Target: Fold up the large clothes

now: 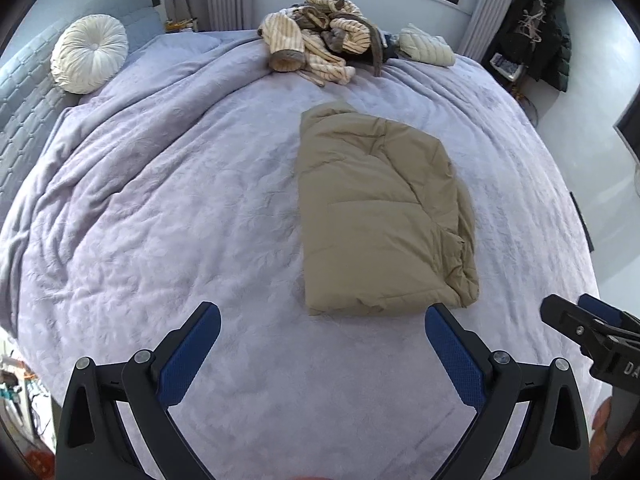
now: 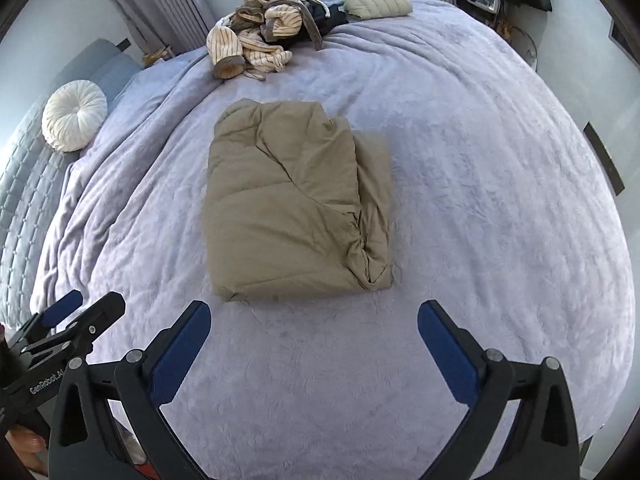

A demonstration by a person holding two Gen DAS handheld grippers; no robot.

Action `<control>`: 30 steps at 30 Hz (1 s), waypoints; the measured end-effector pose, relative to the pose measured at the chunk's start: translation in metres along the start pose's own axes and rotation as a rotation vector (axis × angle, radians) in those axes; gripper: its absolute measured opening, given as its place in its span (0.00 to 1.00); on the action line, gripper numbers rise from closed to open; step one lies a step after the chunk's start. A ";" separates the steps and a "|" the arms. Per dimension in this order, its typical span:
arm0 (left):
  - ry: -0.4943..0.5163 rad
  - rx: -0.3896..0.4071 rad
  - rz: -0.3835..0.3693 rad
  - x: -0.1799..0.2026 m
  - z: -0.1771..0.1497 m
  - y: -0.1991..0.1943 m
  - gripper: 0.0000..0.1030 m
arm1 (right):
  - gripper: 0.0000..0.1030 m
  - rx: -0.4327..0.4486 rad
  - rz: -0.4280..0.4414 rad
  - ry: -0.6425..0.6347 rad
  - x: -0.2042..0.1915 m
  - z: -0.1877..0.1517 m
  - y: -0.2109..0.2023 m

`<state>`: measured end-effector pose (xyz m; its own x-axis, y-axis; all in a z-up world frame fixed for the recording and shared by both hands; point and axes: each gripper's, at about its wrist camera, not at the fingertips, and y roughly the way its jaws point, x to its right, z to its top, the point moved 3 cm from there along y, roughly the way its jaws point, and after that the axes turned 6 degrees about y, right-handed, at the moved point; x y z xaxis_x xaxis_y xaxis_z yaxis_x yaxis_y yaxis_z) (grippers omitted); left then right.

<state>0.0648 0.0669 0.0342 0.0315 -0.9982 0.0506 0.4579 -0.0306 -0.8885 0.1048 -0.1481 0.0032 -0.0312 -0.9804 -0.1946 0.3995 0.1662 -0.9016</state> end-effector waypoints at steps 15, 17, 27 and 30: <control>0.017 -0.010 0.010 0.011 -0.002 -0.012 0.99 | 1.00 0.026 -0.014 0.028 -0.001 -0.005 -0.017; 0.020 -0.011 0.011 0.012 -0.002 -0.012 0.99 | 1.00 0.026 -0.015 0.033 0.000 -0.006 -0.017; 0.024 -0.013 0.015 0.013 -0.002 -0.011 0.99 | 1.00 0.026 -0.016 0.037 -0.002 -0.009 -0.017; 0.025 -0.015 0.015 0.011 -0.002 -0.010 0.99 | 1.00 0.028 -0.017 0.035 -0.003 -0.010 -0.017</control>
<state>0.0591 0.0565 0.0429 0.0160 -0.9995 0.0264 0.4446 -0.0165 -0.8956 0.0889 -0.1473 0.0151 -0.0703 -0.9786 -0.1932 0.4242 0.1460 -0.8937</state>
